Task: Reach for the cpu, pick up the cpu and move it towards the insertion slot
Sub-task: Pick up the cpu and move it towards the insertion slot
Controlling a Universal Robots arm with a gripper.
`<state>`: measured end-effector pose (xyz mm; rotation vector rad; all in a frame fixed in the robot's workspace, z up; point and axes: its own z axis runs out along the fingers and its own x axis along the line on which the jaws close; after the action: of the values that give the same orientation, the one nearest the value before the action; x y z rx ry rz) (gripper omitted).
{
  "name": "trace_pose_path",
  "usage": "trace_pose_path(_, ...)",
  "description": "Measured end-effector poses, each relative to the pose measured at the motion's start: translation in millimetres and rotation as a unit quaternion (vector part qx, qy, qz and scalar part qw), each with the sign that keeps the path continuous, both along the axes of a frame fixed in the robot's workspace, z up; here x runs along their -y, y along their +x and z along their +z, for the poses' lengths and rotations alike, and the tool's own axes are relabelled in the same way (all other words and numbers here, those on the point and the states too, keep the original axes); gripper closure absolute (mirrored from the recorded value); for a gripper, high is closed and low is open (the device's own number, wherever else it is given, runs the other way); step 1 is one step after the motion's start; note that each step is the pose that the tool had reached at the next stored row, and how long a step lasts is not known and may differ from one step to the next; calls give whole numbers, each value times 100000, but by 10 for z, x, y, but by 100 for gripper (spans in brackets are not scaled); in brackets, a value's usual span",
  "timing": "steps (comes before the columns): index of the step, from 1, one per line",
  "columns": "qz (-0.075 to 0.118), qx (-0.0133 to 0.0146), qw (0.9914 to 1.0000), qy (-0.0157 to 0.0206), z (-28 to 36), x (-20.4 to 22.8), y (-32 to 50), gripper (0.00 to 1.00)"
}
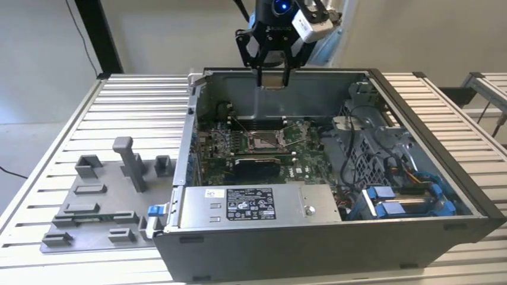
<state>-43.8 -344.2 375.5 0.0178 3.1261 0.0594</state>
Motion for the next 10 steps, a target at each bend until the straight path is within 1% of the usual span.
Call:
trace_pose_path(5,2,0,100000,-3,0,-132,0,100)
trace_pose_path(7,-1,-3,100000,-3,0,-160,0,100)
trace_pose_path(10,1,-4,100000,-5,0,-181,0,100)
